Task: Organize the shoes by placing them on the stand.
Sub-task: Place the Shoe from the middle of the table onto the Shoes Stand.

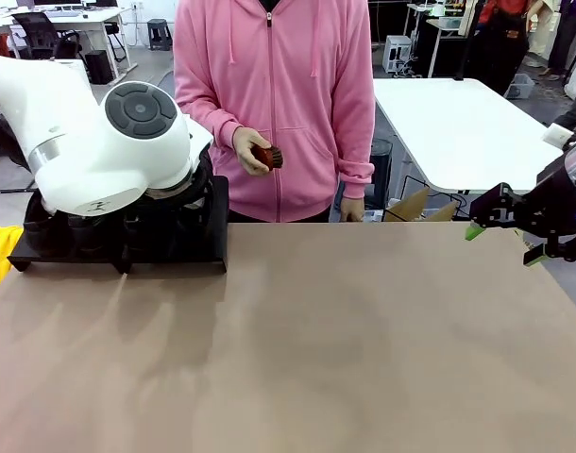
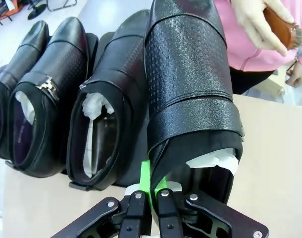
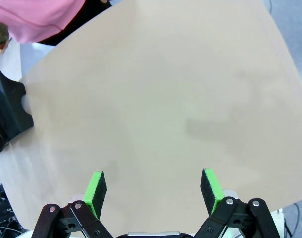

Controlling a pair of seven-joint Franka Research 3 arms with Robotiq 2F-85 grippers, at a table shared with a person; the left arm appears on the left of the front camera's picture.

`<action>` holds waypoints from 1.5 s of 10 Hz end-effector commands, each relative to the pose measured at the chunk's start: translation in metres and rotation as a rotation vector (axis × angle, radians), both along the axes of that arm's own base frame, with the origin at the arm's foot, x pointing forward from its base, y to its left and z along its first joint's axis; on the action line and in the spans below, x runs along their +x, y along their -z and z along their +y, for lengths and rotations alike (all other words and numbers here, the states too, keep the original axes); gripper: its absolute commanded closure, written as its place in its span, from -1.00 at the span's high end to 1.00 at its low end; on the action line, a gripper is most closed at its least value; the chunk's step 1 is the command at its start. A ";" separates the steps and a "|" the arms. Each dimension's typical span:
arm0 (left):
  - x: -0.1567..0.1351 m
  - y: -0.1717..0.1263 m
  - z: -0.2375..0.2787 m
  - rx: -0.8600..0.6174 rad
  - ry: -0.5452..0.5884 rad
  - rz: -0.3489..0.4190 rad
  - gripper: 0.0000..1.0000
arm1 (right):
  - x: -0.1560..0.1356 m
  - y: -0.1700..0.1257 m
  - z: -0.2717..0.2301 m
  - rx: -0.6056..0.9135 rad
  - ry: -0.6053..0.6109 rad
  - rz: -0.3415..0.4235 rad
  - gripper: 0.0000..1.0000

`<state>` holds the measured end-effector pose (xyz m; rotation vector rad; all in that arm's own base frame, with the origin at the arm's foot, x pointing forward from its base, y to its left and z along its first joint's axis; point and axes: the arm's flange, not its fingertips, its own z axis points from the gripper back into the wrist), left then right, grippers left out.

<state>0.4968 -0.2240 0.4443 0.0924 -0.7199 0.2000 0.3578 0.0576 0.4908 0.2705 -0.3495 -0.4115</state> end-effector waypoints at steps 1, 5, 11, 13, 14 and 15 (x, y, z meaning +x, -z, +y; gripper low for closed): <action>0.014 -0.002 0.003 0.010 0.033 -0.026 -1.00 | 0.000 -0.001 -0.001 -0.008 -0.015 -0.007 1.00; 0.028 0.006 0.003 0.008 0.042 0.004 -1.00 | 0.000 -0.001 -0.001 -0.008 -0.015 -0.007 1.00; 0.039 0.019 0.008 0.049 0.014 0.026 -0.48 | 0.000 -0.001 -0.001 -0.008 -0.015 -0.007 1.00; 0.044 0.022 0.008 0.068 0.016 0.020 0.29 | 0.000 -0.001 -0.001 -0.008 -0.015 -0.007 1.00; 0.047 0.023 0.009 0.071 0.009 0.017 0.68 | 0.000 -0.001 -0.001 -0.008 -0.015 -0.007 1.00; 0.045 0.021 0.009 0.067 0.001 0.004 1.00 | 0.000 -0.001 -0.001 -0.008 -0.015 -0.007 1.00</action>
